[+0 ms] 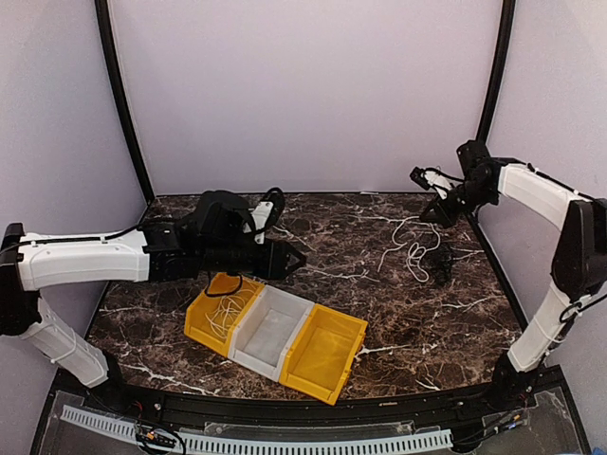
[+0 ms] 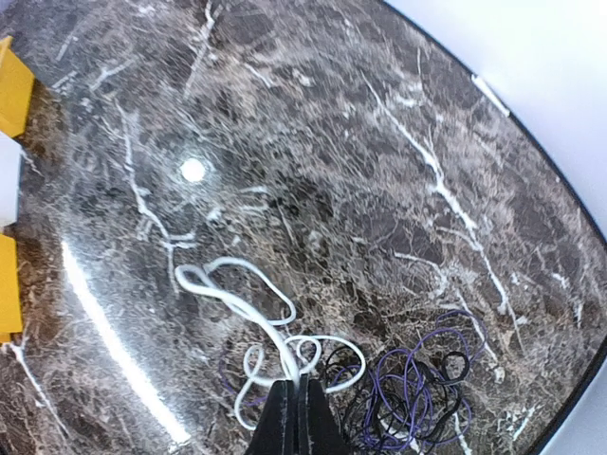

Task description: Untangle the cables

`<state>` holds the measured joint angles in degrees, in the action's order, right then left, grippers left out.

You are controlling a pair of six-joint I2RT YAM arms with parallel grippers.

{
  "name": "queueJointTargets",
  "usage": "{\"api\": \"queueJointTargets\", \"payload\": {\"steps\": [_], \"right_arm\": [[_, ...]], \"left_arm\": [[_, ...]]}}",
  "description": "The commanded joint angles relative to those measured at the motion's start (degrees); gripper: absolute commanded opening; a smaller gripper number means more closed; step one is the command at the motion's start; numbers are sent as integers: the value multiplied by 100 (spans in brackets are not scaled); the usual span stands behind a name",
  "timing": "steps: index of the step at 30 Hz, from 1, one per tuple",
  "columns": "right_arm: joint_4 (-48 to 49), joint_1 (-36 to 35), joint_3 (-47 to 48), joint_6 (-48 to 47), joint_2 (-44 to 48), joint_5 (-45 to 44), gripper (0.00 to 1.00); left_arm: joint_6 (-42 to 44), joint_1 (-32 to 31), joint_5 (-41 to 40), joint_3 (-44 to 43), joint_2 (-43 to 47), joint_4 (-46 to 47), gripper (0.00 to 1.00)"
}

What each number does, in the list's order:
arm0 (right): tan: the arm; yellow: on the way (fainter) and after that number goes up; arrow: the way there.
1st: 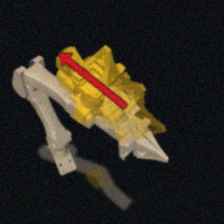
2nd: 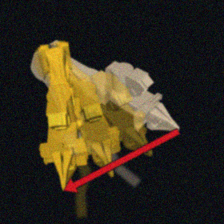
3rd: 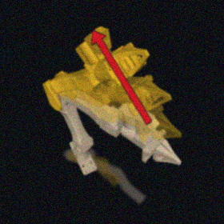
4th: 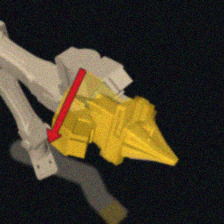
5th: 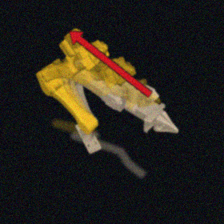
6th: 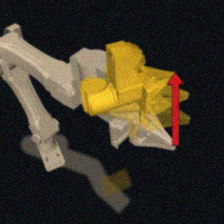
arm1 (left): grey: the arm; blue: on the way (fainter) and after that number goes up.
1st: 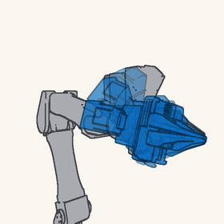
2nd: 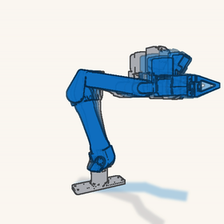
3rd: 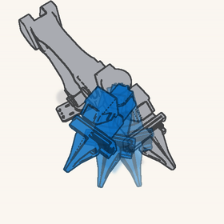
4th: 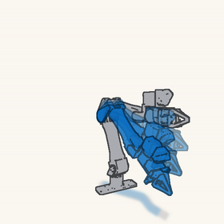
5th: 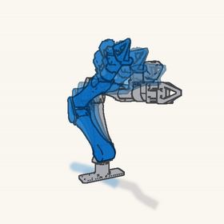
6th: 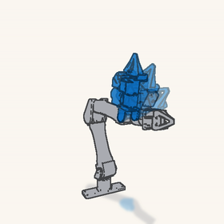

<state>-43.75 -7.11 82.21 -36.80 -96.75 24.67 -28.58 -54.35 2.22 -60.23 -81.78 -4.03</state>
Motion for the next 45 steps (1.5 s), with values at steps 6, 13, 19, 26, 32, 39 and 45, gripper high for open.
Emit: {"api": "queueJointTargets", "payload": {"steps": [6, 13, 19, 26, 32, 39, 45], "right_arm": [[-128, -109, -1033, 91, 1287, 1228, 0], [-191, -206, -1289, 247, 1736, 1754, 0], [-314, -306, -1320, 399, 1937, 2148, 0], [-731, -501, -1262, 78, 1876, 2439, 0], [-685, -574, -1299, 42, 1854, 2391, 0], [-358, -579, -1248, 33, 1662, 2104, 19], [592, -580, -1868, 4, 1471, 1945, 52]], "left_arm": [[760, -559, 800, -1180, -1767, 2299, 51], [1082, -792, 222, -2175, -2955, 2934, 58], [1006, -788, 271, -2290, -3367, 3555, 59], [984, -788, 150, -2492, -3664, 3609, 57], [1077, -780, 279, -2584, -3733, 3671, 37], [1020, -780, 276, -2522, -3545, 3649, 0], [829, -785, -85, -2261, -3202, 3648, 0]]}}
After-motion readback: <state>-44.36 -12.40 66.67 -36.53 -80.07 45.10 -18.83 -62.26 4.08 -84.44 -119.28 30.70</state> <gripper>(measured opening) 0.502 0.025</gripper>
